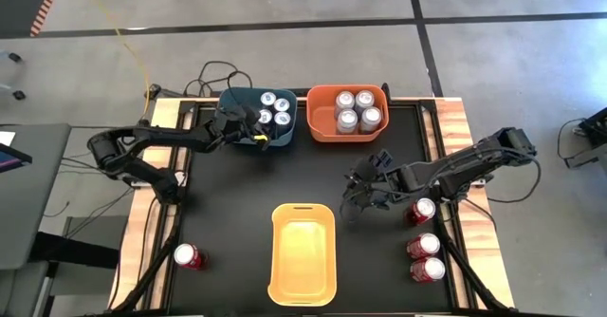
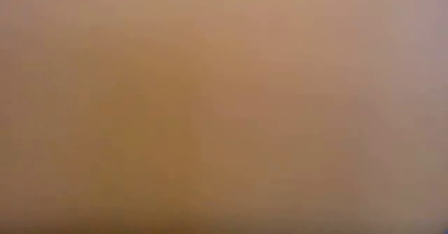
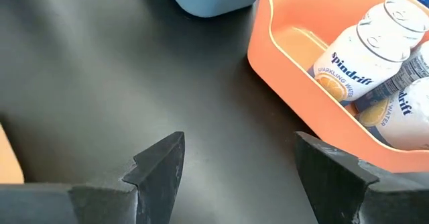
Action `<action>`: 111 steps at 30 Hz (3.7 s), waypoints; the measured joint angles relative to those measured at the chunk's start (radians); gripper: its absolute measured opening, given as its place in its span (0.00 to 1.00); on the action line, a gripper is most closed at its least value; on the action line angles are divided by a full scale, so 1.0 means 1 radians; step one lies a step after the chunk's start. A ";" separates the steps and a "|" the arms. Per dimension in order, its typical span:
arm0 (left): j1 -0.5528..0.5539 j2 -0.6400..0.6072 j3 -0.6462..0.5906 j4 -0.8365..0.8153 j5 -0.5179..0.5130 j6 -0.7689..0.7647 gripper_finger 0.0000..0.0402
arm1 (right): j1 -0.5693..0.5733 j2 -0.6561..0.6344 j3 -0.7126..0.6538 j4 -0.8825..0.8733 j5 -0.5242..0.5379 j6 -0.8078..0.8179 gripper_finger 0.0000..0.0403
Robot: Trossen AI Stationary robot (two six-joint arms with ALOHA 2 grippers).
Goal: Sort soda cans
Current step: Put the blue soda can into the blue bin, then adjust the blue bin
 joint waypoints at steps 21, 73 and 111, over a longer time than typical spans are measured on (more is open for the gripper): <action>-0.017 -0.335 0.000 -0.360 -0.030 -0.010 0.98 | -0.003 0.000 0.000 0.004 0.008 0.026 0.72; -0.099 -0.141 0.370 -1.356 -0.351 0.468 0.49 | -0.118 0.000 0.001 0.277 -0.158 -0.246 0.72; -0.103 -0.140 0.372 -1.446 -0.209 0.495 0.22 | -0.120 0.000 0.001 0.266 -0.157 -0.246 0.72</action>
